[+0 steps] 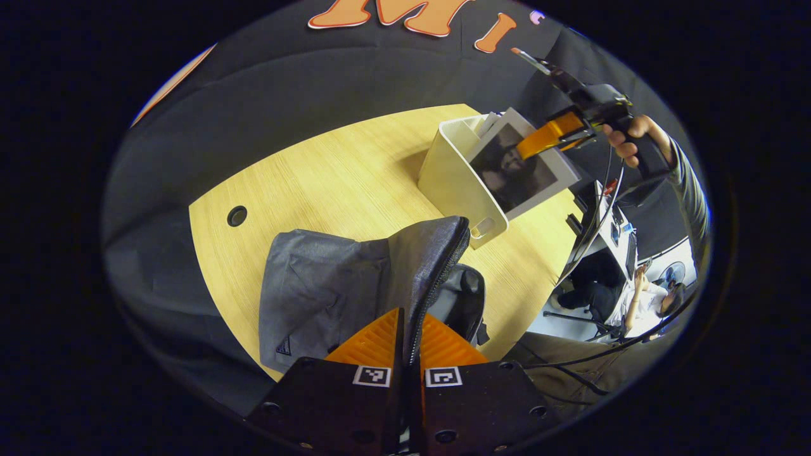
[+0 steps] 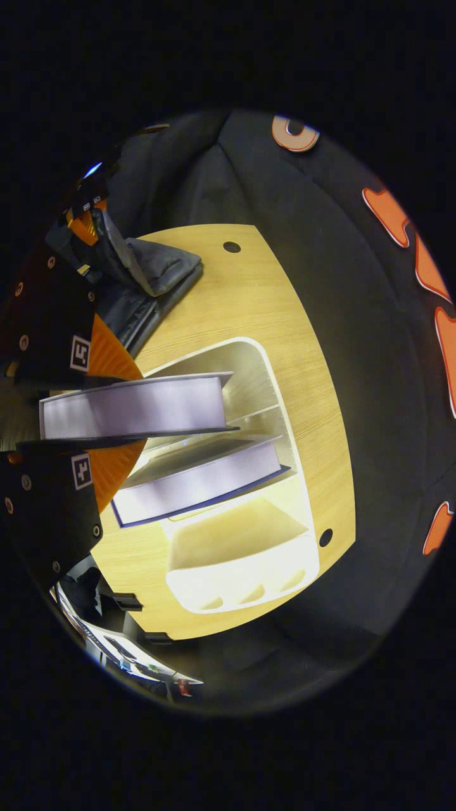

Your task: Open the schoolbag, grab two books from the bookshelf and put them into the schoolbag.

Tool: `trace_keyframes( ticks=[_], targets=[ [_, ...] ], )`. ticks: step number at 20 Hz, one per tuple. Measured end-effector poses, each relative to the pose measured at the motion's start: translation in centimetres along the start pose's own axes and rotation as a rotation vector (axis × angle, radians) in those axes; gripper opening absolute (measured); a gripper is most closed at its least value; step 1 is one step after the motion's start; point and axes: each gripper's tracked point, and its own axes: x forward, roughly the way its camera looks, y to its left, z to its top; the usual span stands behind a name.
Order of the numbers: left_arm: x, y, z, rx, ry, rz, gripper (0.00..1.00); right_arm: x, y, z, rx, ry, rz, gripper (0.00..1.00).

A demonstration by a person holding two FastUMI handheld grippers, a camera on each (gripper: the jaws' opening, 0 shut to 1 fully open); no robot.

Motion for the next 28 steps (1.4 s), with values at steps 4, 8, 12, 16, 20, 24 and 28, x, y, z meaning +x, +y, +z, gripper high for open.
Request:
trace_keyframes(
  ticks=[4,8,12,16,20,24,28],
  targets=[
    [0.2,0.3,-0.2,-0.004,0.005,0.004,0.06,-4.0,-0.3,-1.9,-0.009,-0.035,0.053,0.32],
    [0.5,0.0,-0.1,0.005,0.009,0.008,0.06,-8.3,-1.1,-3.1,0.004,-0.104,0.094,0.32],
    [0.8,-0.5,-0.1,0.019,0.018,0.013,0.06,-12.1,-2.1,-4.6,0.037,-0.159,0.138,0.32],
    [0.6,-0.8,-0.1,0.03,0.006,0.012,0.06,-13.3,-2.1,-6.5,0.109,-0.22,0.221,0.32],
    [0.8,-0.9,0.1,0.04,-0.024,0.029,0.06,-13.4,-0.5,-8.8,0.193,-0.247,0.342,0.32],
    [0.4,-1.1,0.8,0.05,-0.07,0.039,0.06,-13.2,1.3,-11.1,0.223,-0.265,0.438,0.31],
    [0.0,-1.5,1.8,0.045,-0.112,0.042,0.06,-11.8,2.4,-13.0,0.265,-0.257,0.503,0.31]
  ],
)
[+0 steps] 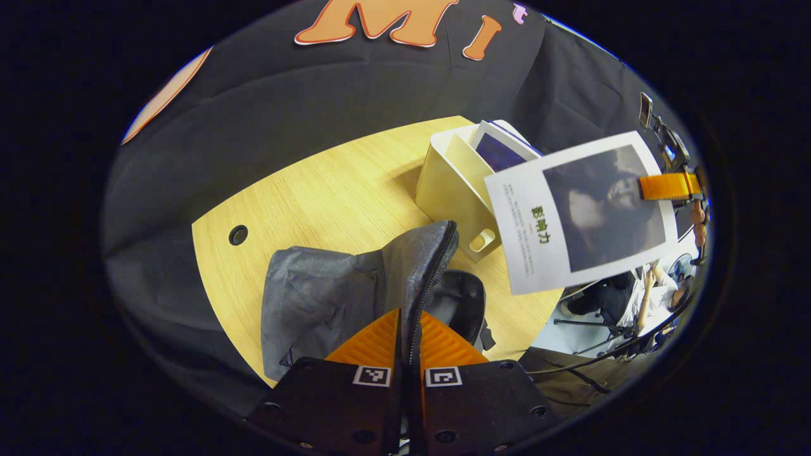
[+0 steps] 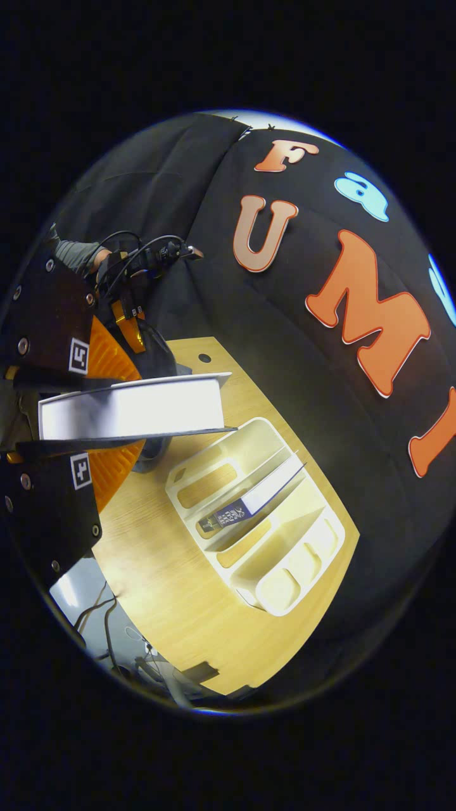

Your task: Open the schoolbag, grab two books from the bookshelf and put them into the schoolbag.

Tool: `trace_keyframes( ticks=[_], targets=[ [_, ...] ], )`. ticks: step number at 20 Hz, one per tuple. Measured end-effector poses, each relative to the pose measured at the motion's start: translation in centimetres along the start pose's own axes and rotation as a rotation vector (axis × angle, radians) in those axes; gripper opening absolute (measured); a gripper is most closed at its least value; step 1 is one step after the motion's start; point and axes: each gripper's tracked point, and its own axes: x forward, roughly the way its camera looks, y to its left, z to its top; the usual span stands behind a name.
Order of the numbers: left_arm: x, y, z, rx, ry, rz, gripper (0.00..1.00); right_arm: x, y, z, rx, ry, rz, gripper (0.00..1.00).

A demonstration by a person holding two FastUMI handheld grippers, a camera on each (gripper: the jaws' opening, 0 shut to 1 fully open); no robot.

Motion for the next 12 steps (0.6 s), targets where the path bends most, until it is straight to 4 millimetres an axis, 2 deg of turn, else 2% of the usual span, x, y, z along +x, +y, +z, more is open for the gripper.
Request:
trace_keyframes(
  ticks=[5,12],
  targets=[
    [-0.6,-0.2,1.1,-0.038,-0.06,-0.01,0.06,2.4,-0.8,-2.9,0.083,0.012,0.083,0.3],
    [-1.3,-0.3,1.9,-0.117,-0.139,-0.025,0.06,6.3,0.5,-7.2,0.128,0.046,0.173,0.3]
  ],
)
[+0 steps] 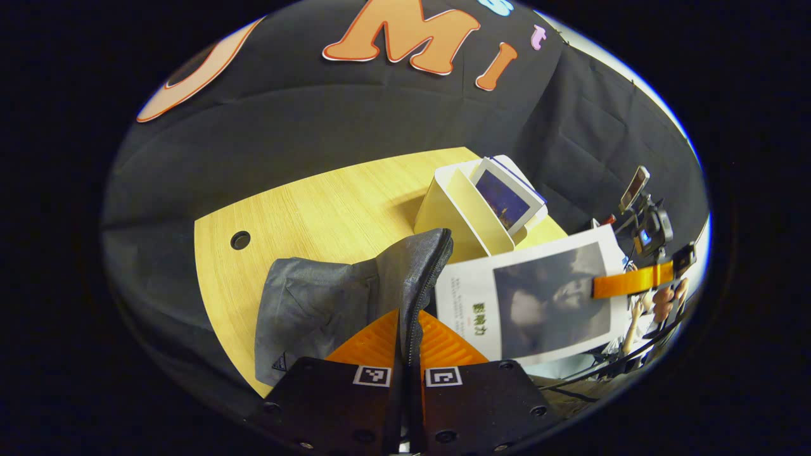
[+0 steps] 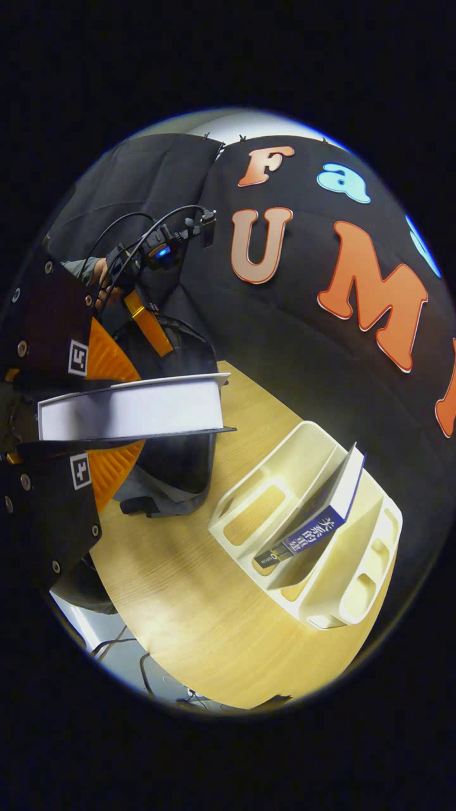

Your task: Open the schoolbag, grab two books from the bookshelf and put them into the schoolbag.

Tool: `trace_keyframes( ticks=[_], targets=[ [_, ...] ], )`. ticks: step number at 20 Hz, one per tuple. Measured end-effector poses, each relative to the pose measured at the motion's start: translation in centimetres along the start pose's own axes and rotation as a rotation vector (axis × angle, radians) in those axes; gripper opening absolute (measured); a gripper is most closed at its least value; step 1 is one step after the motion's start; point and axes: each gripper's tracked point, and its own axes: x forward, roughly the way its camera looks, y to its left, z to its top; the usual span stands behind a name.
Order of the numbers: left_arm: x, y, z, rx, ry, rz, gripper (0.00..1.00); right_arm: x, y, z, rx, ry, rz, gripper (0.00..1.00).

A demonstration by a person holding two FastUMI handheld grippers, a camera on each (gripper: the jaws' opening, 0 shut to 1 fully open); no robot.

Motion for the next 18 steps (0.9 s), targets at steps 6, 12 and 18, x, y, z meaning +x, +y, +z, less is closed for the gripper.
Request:
trace_keyframes(
  ticks=[6,12,18],
  targets=[
    [-0.1,-0.3,0.6,-0.078,-0.048,-0.015,0.06,5.1,-0.3,-1.7,0.032,0.017,0.052,0.3],
    [-0.3,-1.2,0.8,-0.092,-0.065,-0.04,0.06,11.3,-2.4,-2.6,0.06,0.02,0.072,0.3],
    [0.1,-2.6,0.9,-0.13,-0.077,-0.08,0.06,17.2,-2.6,-3.8,0.12,0.004,0.105,0.3]
  ],
)
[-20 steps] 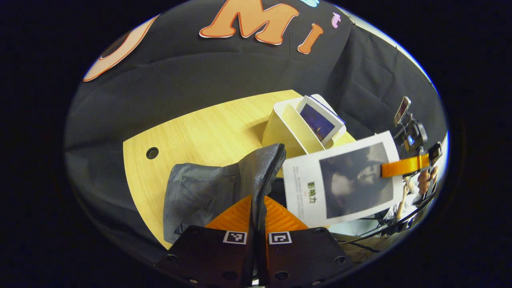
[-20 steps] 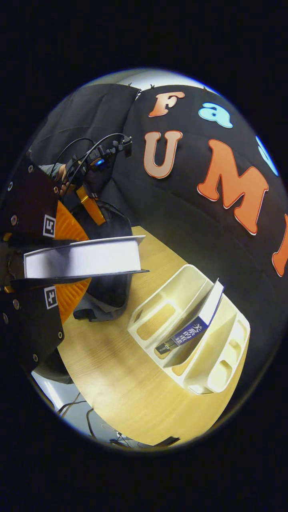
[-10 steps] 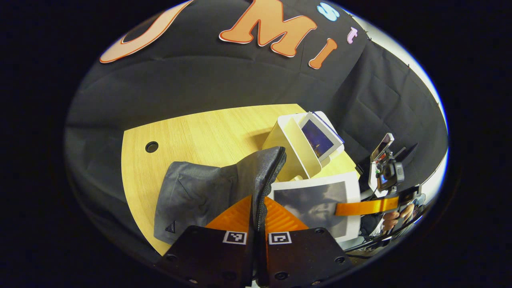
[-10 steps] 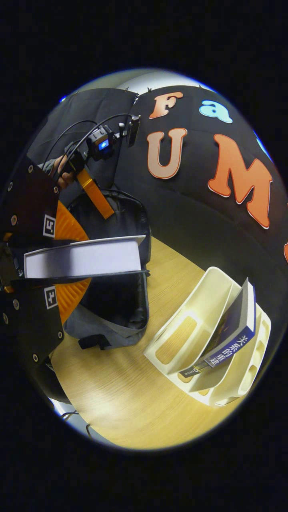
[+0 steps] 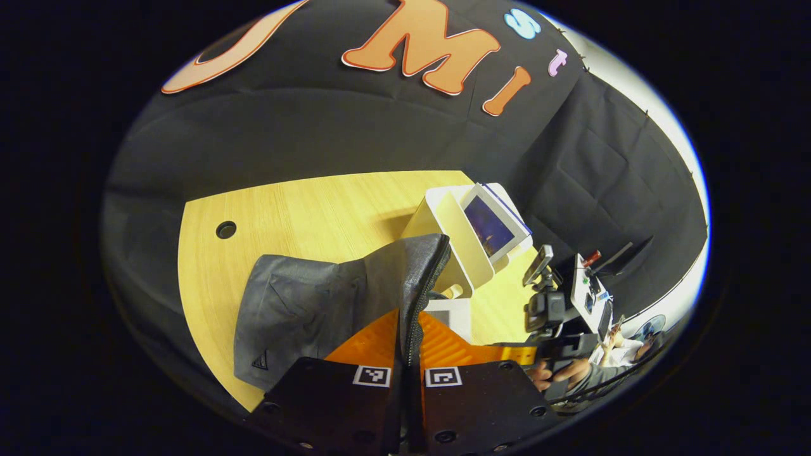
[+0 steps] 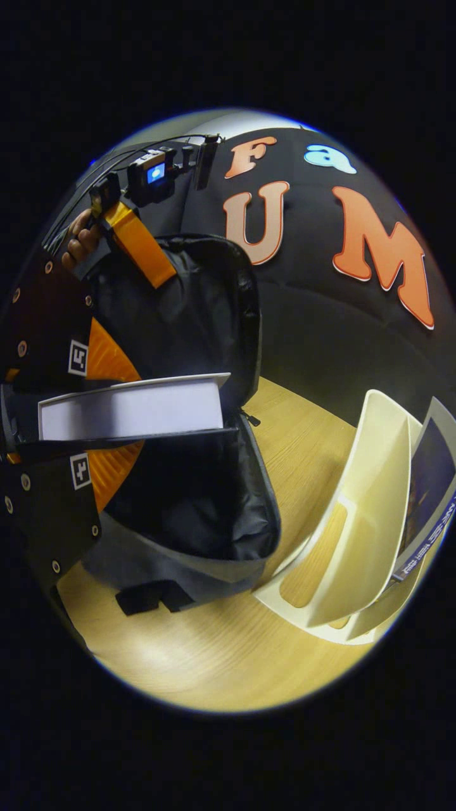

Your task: Open the schoolbag, grab two books from the bookshelf and put them into the schoolbag.

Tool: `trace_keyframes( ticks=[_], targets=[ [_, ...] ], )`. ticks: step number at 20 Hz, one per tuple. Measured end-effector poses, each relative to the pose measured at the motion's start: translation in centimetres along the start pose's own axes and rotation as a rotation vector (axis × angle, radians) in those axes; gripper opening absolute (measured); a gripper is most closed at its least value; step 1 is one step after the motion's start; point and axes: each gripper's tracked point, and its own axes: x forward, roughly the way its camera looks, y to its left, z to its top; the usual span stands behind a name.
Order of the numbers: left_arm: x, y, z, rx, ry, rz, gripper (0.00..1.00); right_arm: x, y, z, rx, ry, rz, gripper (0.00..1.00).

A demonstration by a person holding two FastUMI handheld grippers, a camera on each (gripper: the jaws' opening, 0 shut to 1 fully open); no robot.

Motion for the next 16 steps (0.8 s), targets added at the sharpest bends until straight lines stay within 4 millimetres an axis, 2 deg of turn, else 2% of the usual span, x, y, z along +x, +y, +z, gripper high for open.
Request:
trace_keyframes(
  ticks=[4,6,8,9,10,11,13,16],
  targets=[
    [0.3,-0.3,0.0,-0.023,-0.005,-0.013,0.06,2.3,-0.1,0.1,0.021,-0.007,0.013,0.3],
    [0.3,0.0,0.0,-0.027,-0.005,0.0,0.06,3.2,-1.1,0.7,0.022,-0.009,-0.043,0.33],
    [0.5,0.6,0.0,-0.032,-0.002,0.023,0.06,3.1,-2.2,-0.1,-0.002,0.047,-0.122,0.44],
    [0.5,0.8,-0.1,-0.033,-0.001,0.034,0.06,2.8,-2.4,-0.3,-0.014,0.07,-0.139,0.43],
    [0.5,1.1,-0.2,-0.033,0.007,0.047,0.06,1.7,-2.6,-0.4,-0.032,0.093,-0.16,0.7],
    [0.5,1.2,-0.3,-0.029,0.009,0.061,0.06,0.5,-3.1,-0.3,-0.06,0.117,-0.19,0.86],
    [0.7,1.3,-0.3,-0.006,0.012,0.084,0.06,-2.1,-3.8,0.9,-0.14,0.127,-0.246,0.96],
    [1.3,1.0,-0.8,0.002,0.021,0.102,0.06,-6.8,-5.0,3.6,-0.275,0.129,-0.33,0.97]
  ],
)
